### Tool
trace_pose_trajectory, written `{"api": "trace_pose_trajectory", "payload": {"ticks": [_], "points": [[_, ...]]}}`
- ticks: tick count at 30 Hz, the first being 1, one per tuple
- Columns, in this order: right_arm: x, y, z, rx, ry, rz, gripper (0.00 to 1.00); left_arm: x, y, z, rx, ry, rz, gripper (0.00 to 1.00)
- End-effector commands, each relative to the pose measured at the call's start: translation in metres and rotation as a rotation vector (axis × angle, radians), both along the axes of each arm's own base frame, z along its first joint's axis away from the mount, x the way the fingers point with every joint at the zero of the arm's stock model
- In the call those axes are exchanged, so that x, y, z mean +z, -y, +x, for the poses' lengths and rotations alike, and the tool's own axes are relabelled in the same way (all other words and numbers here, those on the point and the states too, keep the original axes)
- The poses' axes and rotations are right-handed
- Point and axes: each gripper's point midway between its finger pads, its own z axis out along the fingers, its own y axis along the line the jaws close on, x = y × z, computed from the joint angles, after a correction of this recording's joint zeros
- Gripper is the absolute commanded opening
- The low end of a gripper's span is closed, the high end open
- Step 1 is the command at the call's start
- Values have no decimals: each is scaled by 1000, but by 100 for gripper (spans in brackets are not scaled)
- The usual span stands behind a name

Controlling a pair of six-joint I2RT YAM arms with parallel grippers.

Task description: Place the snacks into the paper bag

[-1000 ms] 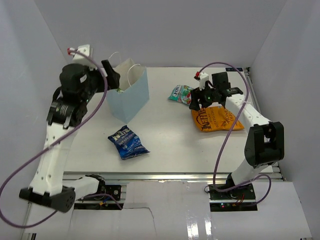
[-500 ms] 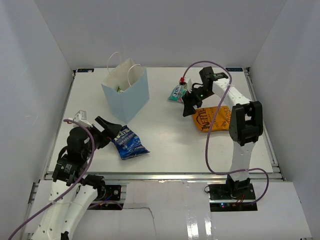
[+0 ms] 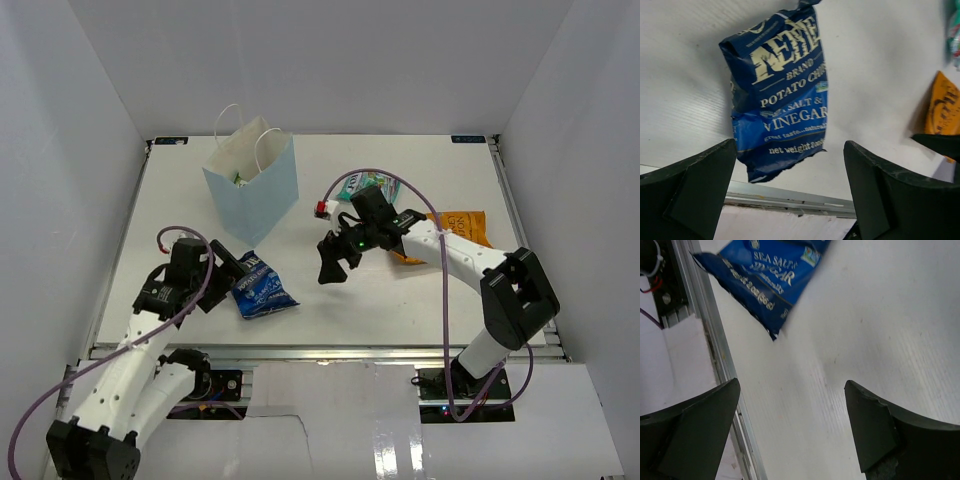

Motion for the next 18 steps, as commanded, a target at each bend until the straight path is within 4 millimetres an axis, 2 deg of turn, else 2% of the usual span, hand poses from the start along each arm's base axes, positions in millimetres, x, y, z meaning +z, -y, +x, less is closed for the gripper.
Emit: {"api": "trace_pose_trajectory", "payload": {"ticks": [1, 11, 12, 18], "points": [[31, -28, 20, -80, 66, 145, 91, -23, -8, 2, 15, -96, 70, 98], [24, -23, 13, -58, 59, 139, 92, -66, -12, 25, -47, -180, 176, 95], [24, -22, 11, -54, 59, 139, 92, -66, -11, 32, -55, -155, 171, 95], [24, -18, 11, -54, 60, 129, 92, -86, -12, 38, -117, -122, 179, 86]]}}
